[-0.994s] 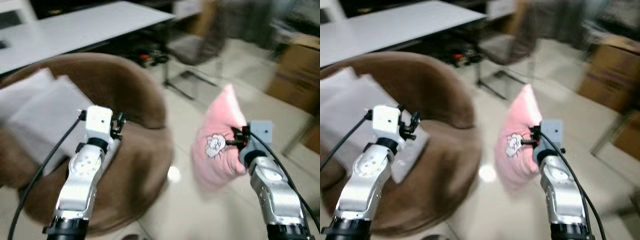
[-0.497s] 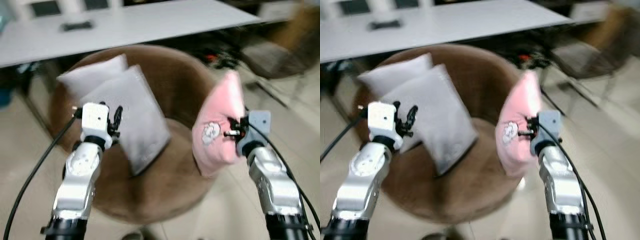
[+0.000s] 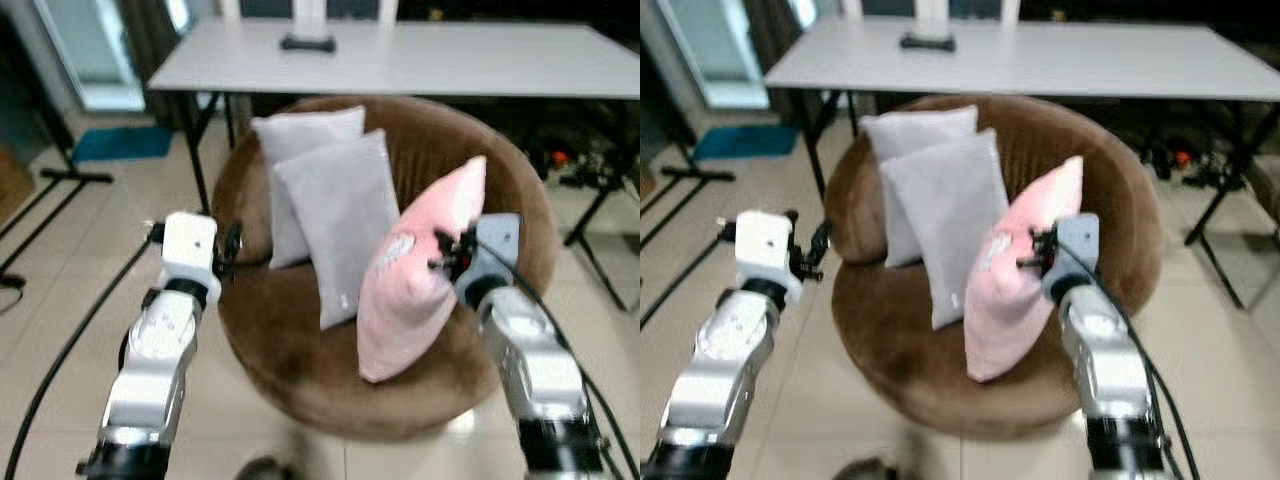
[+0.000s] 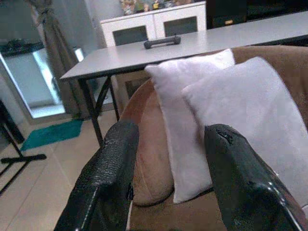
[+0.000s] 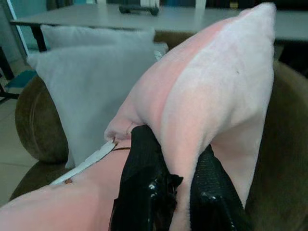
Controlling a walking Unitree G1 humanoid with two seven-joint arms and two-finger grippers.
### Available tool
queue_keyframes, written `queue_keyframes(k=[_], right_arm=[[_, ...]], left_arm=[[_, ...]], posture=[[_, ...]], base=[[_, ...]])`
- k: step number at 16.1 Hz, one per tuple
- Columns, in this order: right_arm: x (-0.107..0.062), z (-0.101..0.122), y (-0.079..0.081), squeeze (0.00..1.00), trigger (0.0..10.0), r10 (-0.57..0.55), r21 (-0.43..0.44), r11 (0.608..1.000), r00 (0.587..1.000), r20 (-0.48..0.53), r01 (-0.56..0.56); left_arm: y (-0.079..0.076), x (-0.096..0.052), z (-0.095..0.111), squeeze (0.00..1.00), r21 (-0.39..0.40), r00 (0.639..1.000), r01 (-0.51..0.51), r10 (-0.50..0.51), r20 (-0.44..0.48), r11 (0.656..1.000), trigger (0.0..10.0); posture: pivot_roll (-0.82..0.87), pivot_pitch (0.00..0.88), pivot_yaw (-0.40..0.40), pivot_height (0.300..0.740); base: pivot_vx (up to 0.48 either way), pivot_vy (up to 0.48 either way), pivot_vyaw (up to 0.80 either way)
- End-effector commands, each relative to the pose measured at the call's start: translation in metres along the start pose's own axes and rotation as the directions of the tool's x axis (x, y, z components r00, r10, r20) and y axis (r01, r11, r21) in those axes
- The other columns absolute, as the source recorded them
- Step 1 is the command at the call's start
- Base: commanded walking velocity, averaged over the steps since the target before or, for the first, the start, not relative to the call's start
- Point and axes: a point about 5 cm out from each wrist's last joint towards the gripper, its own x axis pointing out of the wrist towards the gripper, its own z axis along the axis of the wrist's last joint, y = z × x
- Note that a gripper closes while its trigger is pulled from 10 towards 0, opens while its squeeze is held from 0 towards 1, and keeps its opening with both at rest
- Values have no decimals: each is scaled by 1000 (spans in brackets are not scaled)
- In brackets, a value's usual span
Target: Move the pillow to the sofa from floor
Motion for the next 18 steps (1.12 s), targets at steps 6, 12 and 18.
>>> queue_keyframes(k=[6, 12, 18], right_arm=[[4, 8, 0, 0, 10000, -6, -18, 1000, 999, 44, 7], [5, 3, -3, 0, 10000, -27, -30, 999, 999, 35, 28], [-1, -5, -16, 0, 10000, -144, 6, 990, 989, 17, 144]], left_arm=[[0, -3, -1, 0, 29, 1000, 13, -13, -6, 999, 10000], [-3, -3, -2, 0, 44, 1000, 28, -27, -13, 999, 10000], [-10, -7, -2, 0, -9, 998, 64, -64, -11, 998, 10000]], posture=[[60, 0, 14, 740], [61, 0, 17, 740], [62, 0, 16, 740]], base=[[0, -347, 800], [0, -323, 800], [0, -42, 267]])
